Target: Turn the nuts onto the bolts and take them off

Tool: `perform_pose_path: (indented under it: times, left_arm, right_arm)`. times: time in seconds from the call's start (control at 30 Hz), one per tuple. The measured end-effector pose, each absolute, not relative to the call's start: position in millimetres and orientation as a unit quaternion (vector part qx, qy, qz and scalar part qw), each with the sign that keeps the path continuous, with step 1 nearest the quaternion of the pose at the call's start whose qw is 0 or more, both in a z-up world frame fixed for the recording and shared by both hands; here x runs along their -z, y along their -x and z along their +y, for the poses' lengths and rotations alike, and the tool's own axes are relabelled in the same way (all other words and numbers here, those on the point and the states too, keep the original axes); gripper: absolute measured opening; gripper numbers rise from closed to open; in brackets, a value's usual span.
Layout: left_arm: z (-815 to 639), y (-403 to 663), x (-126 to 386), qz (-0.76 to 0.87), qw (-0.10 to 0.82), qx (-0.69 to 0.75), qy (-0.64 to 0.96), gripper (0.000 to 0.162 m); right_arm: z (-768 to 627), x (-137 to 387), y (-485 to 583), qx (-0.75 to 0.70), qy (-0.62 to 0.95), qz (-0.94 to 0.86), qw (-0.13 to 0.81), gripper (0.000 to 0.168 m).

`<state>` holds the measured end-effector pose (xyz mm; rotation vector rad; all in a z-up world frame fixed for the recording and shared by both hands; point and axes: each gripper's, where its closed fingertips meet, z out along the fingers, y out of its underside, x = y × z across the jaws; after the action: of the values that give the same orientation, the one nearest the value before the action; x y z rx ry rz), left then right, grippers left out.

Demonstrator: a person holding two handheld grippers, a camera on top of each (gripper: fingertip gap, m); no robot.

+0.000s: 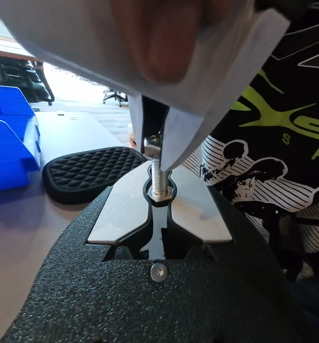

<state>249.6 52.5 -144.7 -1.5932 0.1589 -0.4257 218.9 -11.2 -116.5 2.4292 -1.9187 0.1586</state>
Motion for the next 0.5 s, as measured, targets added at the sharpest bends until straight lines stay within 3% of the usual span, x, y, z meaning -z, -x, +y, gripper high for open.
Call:
perform_pose_path:
  times: [0.27,0.33,0.4,0.5]
  left_arm:
    - [51,-234,140,0.047,0.696,0.156,0.699,0.012]
    - [52,-222,140,0.022,0.702,0.118,0.702,0.012]
    - [48,-201,139,-0.026,0.708,0.057,0.703,0.011]
    - [33,-166,132,-0.110,0.716,-0.062,0.687,0.011]
  right_arm:
    - [-13,113,-210,-0.046,-0.730,-0.682,0.024,0.023]
    - [-18,109,-203,-0.052,-0.649,-0.759,0.016,0.053]
    - [-24,101,-193,-0.082,-0.547,-0.833,-0.003,0.062]
    - [-32,90,-160,-0.121,-0.332,-0.935,-0.009,0.053]
